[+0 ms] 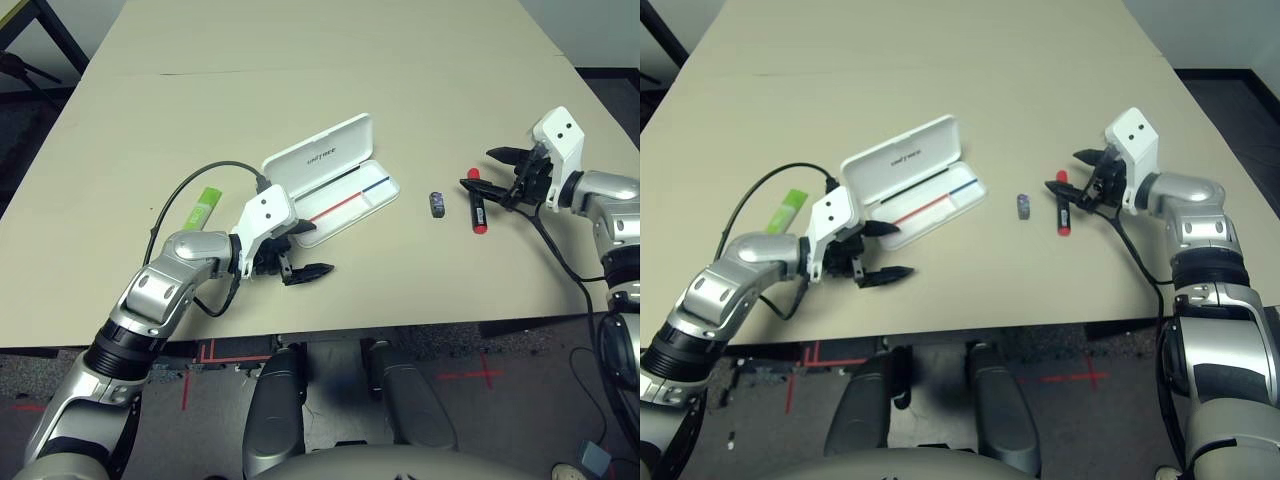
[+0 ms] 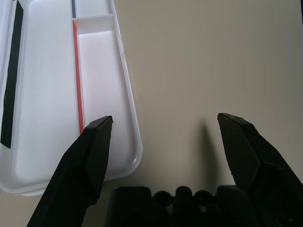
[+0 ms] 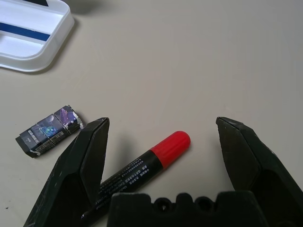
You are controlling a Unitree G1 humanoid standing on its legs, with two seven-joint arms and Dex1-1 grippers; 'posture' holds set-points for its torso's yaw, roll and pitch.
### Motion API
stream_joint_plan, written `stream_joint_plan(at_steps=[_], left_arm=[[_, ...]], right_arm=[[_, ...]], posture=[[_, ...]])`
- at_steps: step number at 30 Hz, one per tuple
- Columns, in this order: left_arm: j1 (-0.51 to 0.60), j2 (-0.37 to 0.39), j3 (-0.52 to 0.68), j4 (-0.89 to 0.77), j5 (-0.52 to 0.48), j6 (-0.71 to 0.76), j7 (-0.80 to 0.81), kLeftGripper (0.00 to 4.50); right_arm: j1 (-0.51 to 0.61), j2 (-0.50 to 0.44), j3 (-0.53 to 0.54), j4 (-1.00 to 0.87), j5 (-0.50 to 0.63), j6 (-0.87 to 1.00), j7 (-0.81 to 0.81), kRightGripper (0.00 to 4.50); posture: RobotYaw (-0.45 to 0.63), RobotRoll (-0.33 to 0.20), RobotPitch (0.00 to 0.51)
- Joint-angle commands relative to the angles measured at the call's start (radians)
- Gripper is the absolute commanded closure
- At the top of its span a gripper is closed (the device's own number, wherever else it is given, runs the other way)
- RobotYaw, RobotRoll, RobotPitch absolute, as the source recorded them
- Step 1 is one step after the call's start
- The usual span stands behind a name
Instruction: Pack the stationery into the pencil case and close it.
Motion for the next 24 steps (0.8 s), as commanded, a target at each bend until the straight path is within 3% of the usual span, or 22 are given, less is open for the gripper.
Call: stream_joint_plan(at_steps=[1, 3, 6, 16, 24], left_arm=[[-0.007, 0.012, -0.042, 0.036, 0.041, 0.026, -0.015, 0.03], [-0.015, 0.011, -0.047, 0.045, 0.050, 0.031, -0.018, 0.03], [-0.029, 0.011, -0.058, 0.056, 0.066, 0.046, -0.018, 0.62], [-0.054, 0.018, -0.073, 0.084, 0.100, 0.056, -0.042, 4.48], [-0.097, 0.068, -0.086, 0.103, 0.135, 0.008, -0.113, 4.48]], right_arm=[[0.020, -0.007, -0.005, -0.016, -0.005, -0.003, -0.008, 0.00], [0.021, -0.006, -0.005, -0.018, -0.004, -0.004, -0.011, 0.00], [0.023, -0.005, -0.005, -0.021, -0.004, -0.005, -0.016, 0.00], [0.041, -0.002, -0.008, -0.036, 0.001, -0.004, -0.029, 0.00], [0.052, 0.008, -0.003, -0.040, 0.001, -0.004, -0.033, 0.00]], posture=[[-0.01, 0.000, 0.245], [-0.01, 0.000, 0.243], [-0.02, 0.000, 0.243], [-0.03, 0.000, 0.248], [-0.02, 0.000, 0.249]])
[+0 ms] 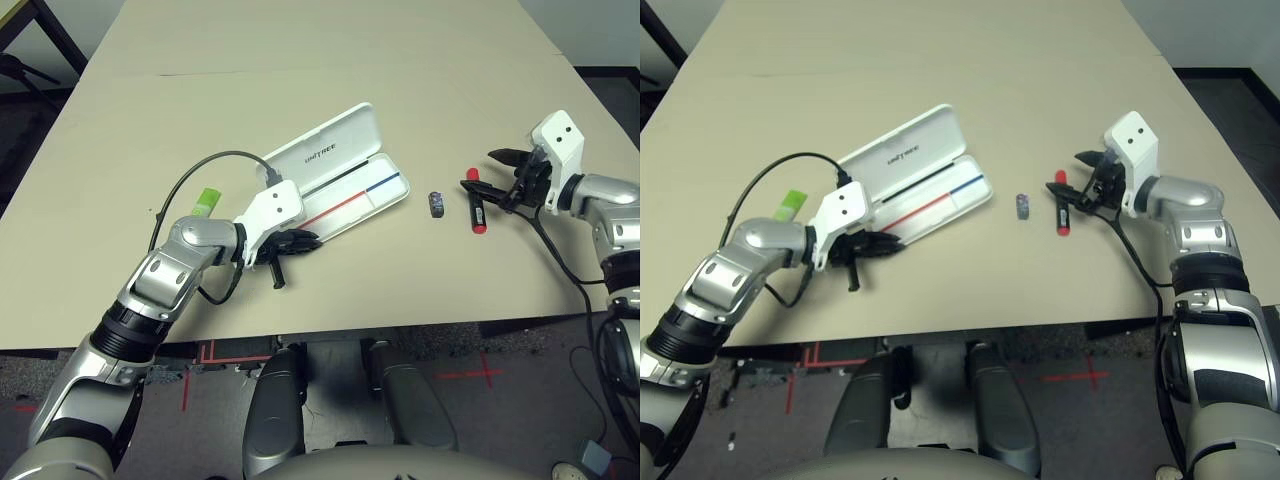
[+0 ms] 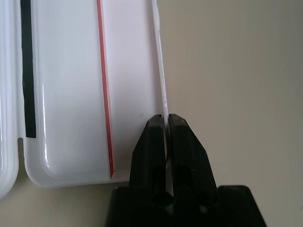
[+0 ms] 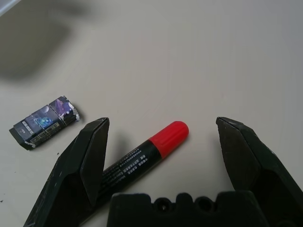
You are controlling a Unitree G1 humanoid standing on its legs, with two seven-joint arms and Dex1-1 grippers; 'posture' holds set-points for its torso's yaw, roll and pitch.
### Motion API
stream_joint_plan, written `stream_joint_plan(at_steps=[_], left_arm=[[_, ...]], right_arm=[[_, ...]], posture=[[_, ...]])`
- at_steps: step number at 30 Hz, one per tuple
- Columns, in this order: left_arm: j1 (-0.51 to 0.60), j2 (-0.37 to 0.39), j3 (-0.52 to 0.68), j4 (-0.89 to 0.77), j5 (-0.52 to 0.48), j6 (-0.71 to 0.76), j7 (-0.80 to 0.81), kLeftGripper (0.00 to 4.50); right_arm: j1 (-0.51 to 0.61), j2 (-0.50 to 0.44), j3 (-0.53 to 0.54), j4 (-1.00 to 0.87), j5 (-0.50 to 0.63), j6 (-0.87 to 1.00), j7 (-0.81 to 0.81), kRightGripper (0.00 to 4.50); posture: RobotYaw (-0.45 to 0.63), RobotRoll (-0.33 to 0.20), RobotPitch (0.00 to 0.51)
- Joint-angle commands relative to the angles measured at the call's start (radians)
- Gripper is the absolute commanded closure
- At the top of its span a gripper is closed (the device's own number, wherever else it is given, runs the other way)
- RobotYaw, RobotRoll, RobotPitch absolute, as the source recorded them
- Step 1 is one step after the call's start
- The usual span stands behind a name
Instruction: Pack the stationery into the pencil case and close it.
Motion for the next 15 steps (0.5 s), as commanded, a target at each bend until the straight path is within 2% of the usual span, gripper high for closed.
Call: stream_joint_plan(at_steps=[1, 9, 15], left_arm=[[0.001, 0.055, -0.039, 0.021, 0.048, -0.016, -0.057, 4.48], [0.031, 0.216, -0.078, -0.097, 0.083, -0.114, -0.218, 4.48], [0.057, 0.252, -0.067, -0.145, 0.081, -0.116, -0.256, 4.48]], right_arm=[[0.012, 0.008, -0.001, -0.005, -0.002, -0.005, -0.005, 0.00], [-0.010, 0.032, 0.011, 0.025, -0.015, -0.022, -0.005, 0.00], [-0.021, 0.044, 0.015, 0.045, -0.028, -0.035, -0.001, 0.00]], posture=[[-0.01, 0.000, 0.248], [0.01, 0.000, 0.242], [0.02, 0.000, 0.243]])
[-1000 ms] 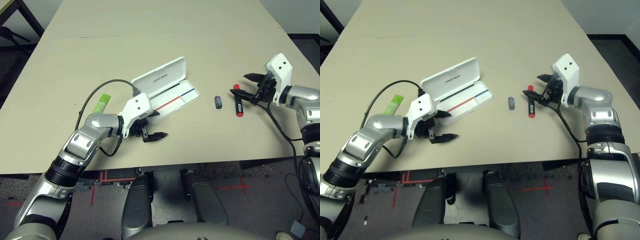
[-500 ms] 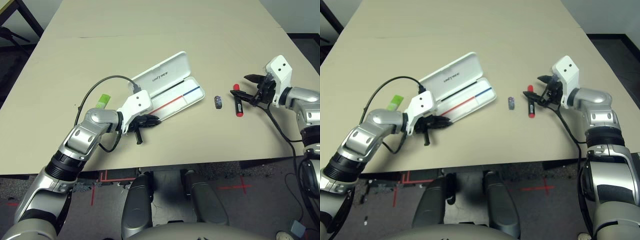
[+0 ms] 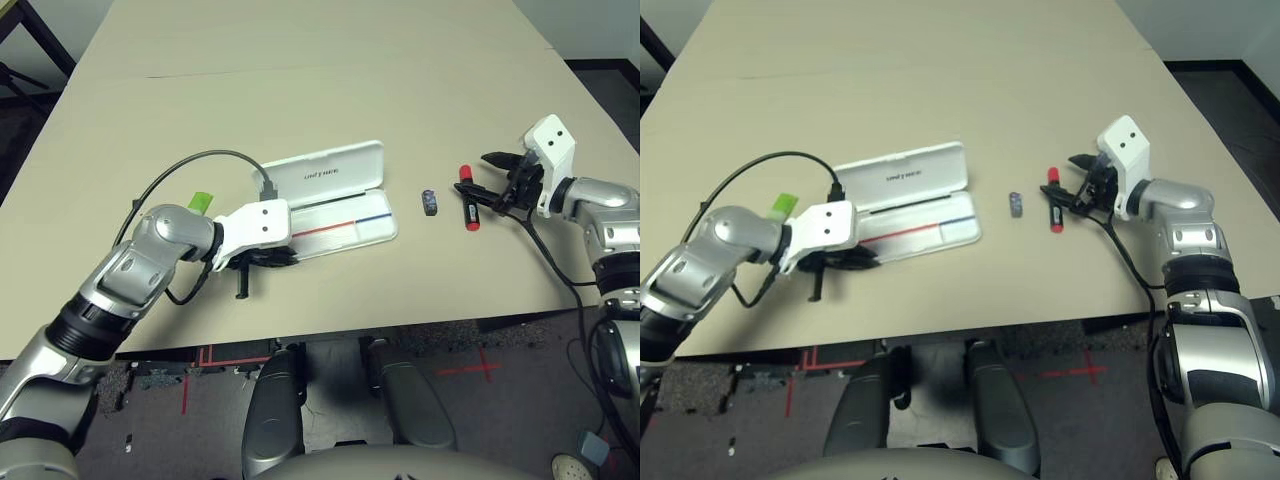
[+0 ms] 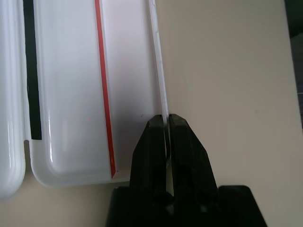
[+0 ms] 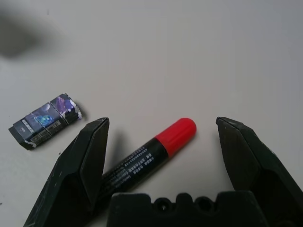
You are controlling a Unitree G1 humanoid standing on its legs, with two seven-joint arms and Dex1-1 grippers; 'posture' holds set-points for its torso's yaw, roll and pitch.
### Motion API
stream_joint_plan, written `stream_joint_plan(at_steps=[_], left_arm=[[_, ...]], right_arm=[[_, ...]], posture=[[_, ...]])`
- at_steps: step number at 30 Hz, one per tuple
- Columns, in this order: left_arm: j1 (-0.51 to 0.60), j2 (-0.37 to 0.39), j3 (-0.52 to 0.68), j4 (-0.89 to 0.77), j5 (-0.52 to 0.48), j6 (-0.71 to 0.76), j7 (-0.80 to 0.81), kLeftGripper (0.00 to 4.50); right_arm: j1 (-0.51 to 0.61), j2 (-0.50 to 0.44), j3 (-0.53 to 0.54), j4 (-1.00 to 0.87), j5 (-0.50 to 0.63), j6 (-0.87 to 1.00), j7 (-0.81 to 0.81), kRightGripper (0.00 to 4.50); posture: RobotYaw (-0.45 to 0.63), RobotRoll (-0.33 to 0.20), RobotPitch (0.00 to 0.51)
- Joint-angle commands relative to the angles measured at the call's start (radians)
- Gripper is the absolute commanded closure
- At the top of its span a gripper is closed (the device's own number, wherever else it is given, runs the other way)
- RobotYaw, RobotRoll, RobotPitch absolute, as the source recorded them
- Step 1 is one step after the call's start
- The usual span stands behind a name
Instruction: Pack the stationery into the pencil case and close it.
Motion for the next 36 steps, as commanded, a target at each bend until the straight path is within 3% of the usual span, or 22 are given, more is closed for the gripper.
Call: stream_joint_plan(at_steps=[1, 28, 31, 36], left_arm=[[0.031, 0.021, -0.013, -0.030, 0.007, 0.005, -0.038, 4.48], [0.140, 0.019, 0.050, -0.141, -0.001, 0.124, 0.035, 4.48], [0.145, 0.013, 0.067, -0.157, -0.017, 0.126, 0.042, 3.61], [0.151, 0.019, 0.109, -0.181, -0.046, 0.117, 0.041, 1.75]], right_arm=[[-0.005, 0.004, 0.012, 0.028, -0.015, -0.015, 0.003, 0.00], [-0.053, 0.029, 0.020, 0.105, -0.053, -0.057, 0.020, 0.00], [-0.060, 0.027, 0.018, 0.111, -0.050, -0.060, 0.026, 0.00], [-0.067, 0.019, 0.007, 0.098, -0.036, -0.050, 0.048, 0.00]], posture=[[0.03, 0.000, 0.243], [0.06, 0.000, 0.238], [0.06, 0.000, 0.235], [0.05, 0.000, 0.231]])
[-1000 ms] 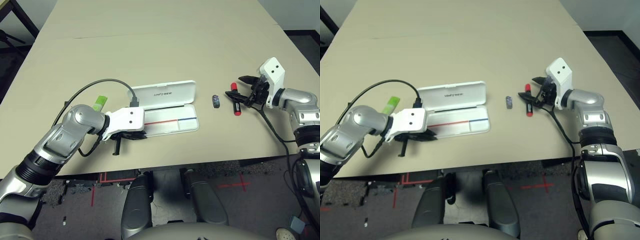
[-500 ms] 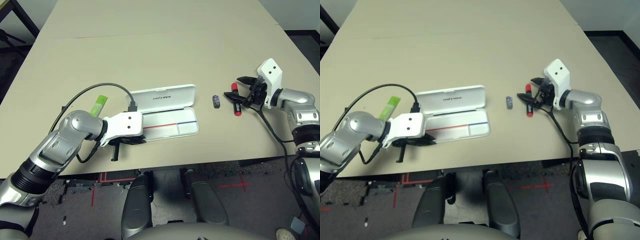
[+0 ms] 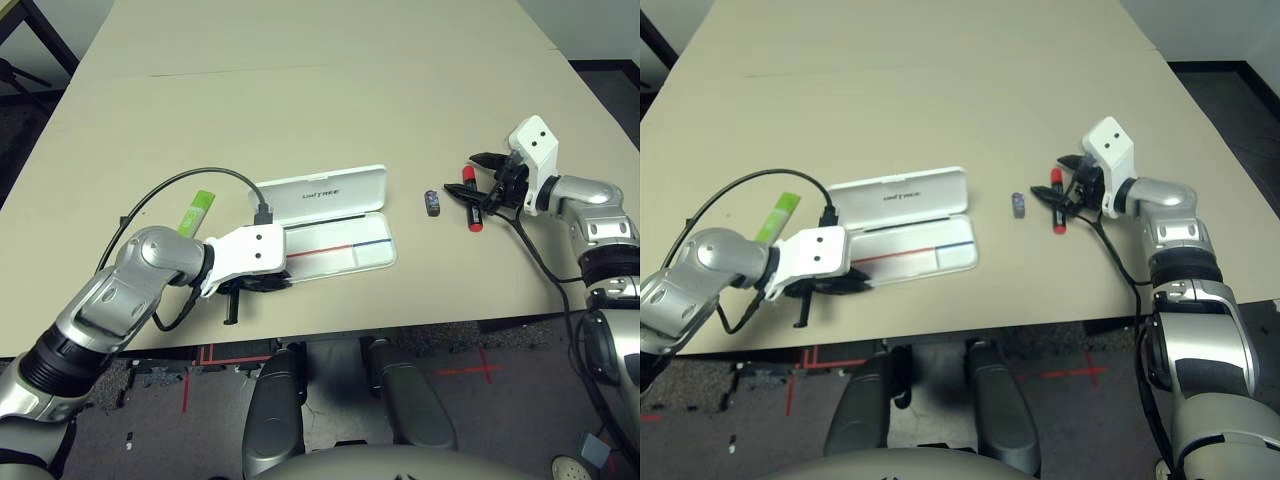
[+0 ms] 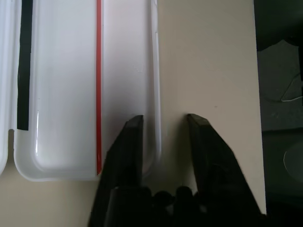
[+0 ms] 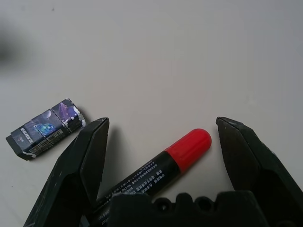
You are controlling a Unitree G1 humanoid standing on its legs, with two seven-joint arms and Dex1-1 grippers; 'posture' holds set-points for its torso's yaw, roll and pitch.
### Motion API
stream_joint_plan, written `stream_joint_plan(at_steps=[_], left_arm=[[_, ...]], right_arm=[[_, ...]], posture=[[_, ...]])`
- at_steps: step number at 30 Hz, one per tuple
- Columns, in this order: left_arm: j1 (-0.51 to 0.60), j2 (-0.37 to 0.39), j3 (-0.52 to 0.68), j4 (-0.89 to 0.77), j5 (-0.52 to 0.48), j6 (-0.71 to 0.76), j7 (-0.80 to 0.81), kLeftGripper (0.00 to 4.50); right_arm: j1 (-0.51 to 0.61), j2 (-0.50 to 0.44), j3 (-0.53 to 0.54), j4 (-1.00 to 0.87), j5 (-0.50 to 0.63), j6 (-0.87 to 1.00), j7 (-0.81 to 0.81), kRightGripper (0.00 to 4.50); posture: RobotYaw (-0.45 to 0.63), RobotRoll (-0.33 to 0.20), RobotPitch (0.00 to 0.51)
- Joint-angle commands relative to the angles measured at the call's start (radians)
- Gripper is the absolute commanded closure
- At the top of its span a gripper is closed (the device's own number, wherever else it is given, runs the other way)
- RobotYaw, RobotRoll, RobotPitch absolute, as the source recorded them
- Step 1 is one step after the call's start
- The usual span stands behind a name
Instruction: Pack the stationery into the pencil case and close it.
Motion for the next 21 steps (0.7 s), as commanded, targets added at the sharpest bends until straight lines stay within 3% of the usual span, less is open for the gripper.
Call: stream_joint_plan(at_steps=[1, 4, 5, 11, 18, 21], left_arm=[[0.018, 0.015, 0.037, -0.028, -0.028, -0.001, -0.003, 1.31], [0.019, 0.026, 0.071, -0.037, -0.044, -0.003, -0.004, 0.11], [0.019, 0.028, 0.081, -0.038, -0.047, -0.005, -0.002, 0.02], [0.022, 0.029, 0.157, -0.035, -0.082, -0.027, 0.008, 0.02], [0.014, 0.013, 0.231, 0.005, -0.119, -0.086, 0.021, 0.02], [0.009, 0.003, 0.248, 0.025, -0.123, -0.115, 0.027, 0.02]], right_arm=[[-0.009, -0.012, 0.000, -0.009, 0.011, 0.004, 0.027, 0.00], [-0.007, -0.019, -0.008, -0.036, 0.023, 0.019, 0.047, 0.00], [-0.004, -0.022, -0.011, -0.047, 0.028, 0.025, 0.054, 0.00], [0.019, -0.045, -0.032, -0.170, 0.072, 0.118, 0.054, 0.00], [0.097, -0.085, -0.069, -0.490, 0.134, 0.469, -0.060, 0.00], [0.094, -0.115, -0.068, -0.583, 0.111, 0.721, -0.172, 0.00]], posture=[[0.05, 0.000, 0.231], [0.05, 0.000, 0.230], [0.04, 0.000, 0.229], [0.03, 0.000, 0.226], [0.02, 0.000, 0.224], [0.01, 0.000, 0.222]])
